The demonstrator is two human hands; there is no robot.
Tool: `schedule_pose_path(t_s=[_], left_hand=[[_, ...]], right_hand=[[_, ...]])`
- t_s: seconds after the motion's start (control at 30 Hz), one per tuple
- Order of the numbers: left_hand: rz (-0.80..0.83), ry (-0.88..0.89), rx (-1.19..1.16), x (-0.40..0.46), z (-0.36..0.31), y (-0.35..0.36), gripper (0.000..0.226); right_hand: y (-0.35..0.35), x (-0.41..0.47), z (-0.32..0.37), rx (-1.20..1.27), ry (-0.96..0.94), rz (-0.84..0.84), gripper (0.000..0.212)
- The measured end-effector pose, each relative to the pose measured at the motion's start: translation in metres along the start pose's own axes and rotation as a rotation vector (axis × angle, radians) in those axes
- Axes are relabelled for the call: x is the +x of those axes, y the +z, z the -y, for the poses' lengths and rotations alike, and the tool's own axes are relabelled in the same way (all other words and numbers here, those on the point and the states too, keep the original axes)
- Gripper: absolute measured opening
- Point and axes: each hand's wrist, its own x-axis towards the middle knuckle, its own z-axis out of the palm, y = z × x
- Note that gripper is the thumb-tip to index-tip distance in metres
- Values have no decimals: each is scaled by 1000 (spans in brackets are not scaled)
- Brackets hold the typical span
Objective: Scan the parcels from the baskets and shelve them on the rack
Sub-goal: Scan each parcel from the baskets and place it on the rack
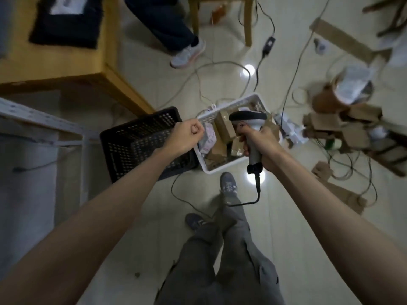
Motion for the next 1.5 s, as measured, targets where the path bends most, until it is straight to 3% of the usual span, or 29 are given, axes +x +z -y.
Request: schedule_pose_path(t_s=[0.33, 0.47, 0.63, 0.9, 1.0, 1.07, 1.2, 1.5], left_hand=[[218, -178, 16, 121, 38, 137, 7], [231, -268, 39, 173, 56, 197, 16], [224, -389, -2, 237, 81, 266, 11], [146, -623, -112, 320, 125, 341, 75], [84, -687, -65, 340, 137, 361, 105], [70, -711, -51, 348, 144, 372, 113], [43, -699, -111, 353, 156, 388, 114], [-18, -680, -173, 332, 168, 366, 91]], right_hand=[[-50, 131, -99, 79, 200, -126, 15], [-62, 186, -138, 109, 249, -138, 21], [-69, 248, -183, 137, 314, -104, 16], [-69, 310, -233, 195, 317, -67, 8], [-67, 323, -247, 204, 322, -78, 11], [-66, 329, -256, 217, 332, -98, 12], [-63, 334, -268, 254, 351, -121, 15], [-51, 315, -265, 227, 321, -125, 15]])
